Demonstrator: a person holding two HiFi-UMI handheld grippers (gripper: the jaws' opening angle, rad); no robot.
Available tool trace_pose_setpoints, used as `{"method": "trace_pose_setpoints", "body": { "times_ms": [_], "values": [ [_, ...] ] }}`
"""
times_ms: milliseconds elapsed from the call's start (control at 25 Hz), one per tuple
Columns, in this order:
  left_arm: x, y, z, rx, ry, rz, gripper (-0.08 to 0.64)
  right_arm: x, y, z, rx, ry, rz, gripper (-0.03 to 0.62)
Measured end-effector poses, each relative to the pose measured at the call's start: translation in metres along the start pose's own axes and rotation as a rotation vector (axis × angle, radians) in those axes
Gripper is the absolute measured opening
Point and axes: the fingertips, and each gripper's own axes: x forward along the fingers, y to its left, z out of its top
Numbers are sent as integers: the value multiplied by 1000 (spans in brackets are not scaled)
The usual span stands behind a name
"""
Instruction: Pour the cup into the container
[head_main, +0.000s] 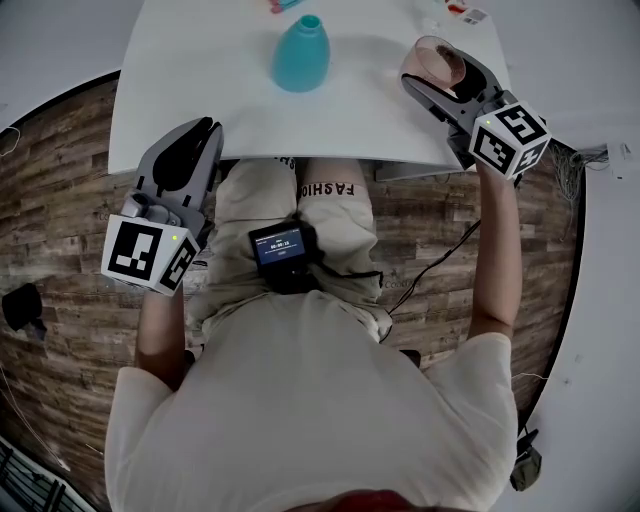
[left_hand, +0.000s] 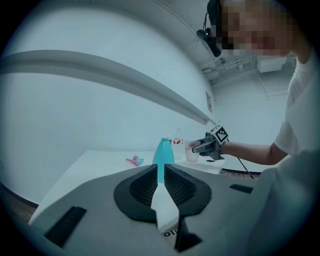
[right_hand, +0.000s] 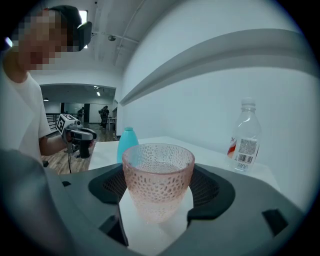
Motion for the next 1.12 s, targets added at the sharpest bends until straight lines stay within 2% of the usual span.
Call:
{"method": "trace_pose_setpoints", "body": {
  "times_ms": [480, 720, 1120],
  "values": [
    [-1, 4, 2, 2, 0, -8, 52, 1, 4, 16, -37, 30, -18, 370],
    [-5, 21, 2, -4, 6, -10, 51, 20, 10, 29, -54, 53, -15, 371],
    [-8, 16, 5, 19, 2, -8, 51, 21, 19, 40, -94, 59, -6, 370]
  ]
}}
